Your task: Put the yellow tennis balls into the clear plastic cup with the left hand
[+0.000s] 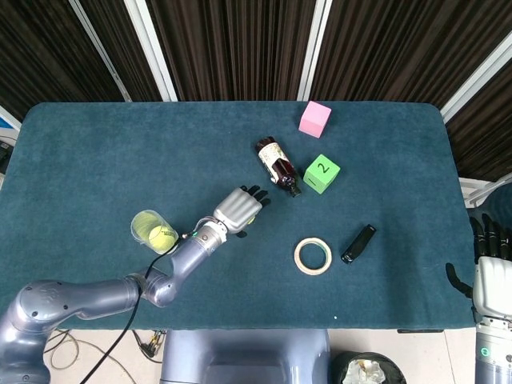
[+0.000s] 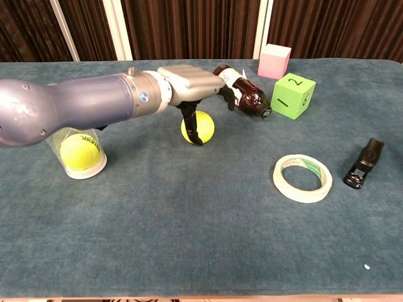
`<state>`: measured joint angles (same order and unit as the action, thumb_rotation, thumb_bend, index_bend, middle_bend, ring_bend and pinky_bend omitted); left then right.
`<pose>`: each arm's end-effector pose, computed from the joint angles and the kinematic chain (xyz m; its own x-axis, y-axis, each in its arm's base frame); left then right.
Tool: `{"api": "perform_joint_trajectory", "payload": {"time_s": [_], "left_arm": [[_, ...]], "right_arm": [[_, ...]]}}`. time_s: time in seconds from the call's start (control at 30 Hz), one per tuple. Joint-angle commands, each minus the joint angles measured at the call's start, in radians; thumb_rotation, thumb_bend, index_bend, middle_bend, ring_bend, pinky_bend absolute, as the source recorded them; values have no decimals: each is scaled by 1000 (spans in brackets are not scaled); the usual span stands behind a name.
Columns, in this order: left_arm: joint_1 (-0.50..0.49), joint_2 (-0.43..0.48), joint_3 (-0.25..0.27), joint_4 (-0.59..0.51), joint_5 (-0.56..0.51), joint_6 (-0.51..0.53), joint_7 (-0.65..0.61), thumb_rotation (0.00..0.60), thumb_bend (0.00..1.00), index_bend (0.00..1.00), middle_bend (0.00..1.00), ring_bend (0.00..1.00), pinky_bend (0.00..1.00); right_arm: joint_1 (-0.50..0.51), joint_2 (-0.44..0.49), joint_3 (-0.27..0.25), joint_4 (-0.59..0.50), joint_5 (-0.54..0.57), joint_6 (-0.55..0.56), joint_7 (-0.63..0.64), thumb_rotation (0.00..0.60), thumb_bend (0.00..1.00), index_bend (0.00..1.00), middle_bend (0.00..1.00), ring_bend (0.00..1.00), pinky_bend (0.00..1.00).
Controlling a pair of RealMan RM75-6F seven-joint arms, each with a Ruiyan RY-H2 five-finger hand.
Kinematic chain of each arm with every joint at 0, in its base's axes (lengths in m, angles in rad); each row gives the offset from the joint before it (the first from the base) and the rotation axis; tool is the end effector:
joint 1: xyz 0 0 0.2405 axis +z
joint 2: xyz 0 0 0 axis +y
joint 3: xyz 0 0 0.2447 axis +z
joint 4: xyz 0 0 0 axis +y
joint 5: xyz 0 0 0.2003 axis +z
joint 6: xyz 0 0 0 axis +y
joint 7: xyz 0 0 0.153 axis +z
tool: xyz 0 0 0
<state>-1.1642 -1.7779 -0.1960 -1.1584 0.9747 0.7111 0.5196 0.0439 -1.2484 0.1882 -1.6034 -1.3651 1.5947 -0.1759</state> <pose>-0.0214 0.3862 -0.0872 0.7011 0.1655 0.6936 0.6082 -0.6464 -0.4607 -0.2999 -0.1974 0.1684 0.4372 0.1920 0.8786 -0.8950 0.1893 0.4040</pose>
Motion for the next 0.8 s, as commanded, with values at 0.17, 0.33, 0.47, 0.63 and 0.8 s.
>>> {"api": "perform_joint_trajectory", "payload": {"time_s": [0.17, 0.33, 0.47, 0.63, 0.8], "left_arm": [[-7, -74, 21, 97, 63, 22, -28, 600, 6, 260, 201, 158, 396], [-7, -94, 21, 137, 67, 6, -44, 600, 6, 270, 221, 172, 400], [-6, -99, 16, 156, 75, 6, -49, 600, 6, 276, 236, 180, 405], [2, -83, 18, 147, 80, 0, -53, 600, 6, 284, 267, 211, 418], [10, -62, 35, 139, 84, -2, -21, 600, 22, 307, 311, 254, 446]], "right_arm": [[2, 2, -1, 0, 3, -8, 4, 600, 352, 80, 0, 0, 0], [2, 2, 2, 1, 7, -7, 6, 600, 351, 80, 0, 0, 0], [2, 2, 4, 4, 11, -9, 8, 600, 352, 81, 0, 0, 0], [4, 2, 4, 6, 15, -14, 10, 600, 352, 80, 0, 0, 0], [5, 2, 6, 7, 19, -16, 9, 600, 352, 81, 0, 0, 0]]}}
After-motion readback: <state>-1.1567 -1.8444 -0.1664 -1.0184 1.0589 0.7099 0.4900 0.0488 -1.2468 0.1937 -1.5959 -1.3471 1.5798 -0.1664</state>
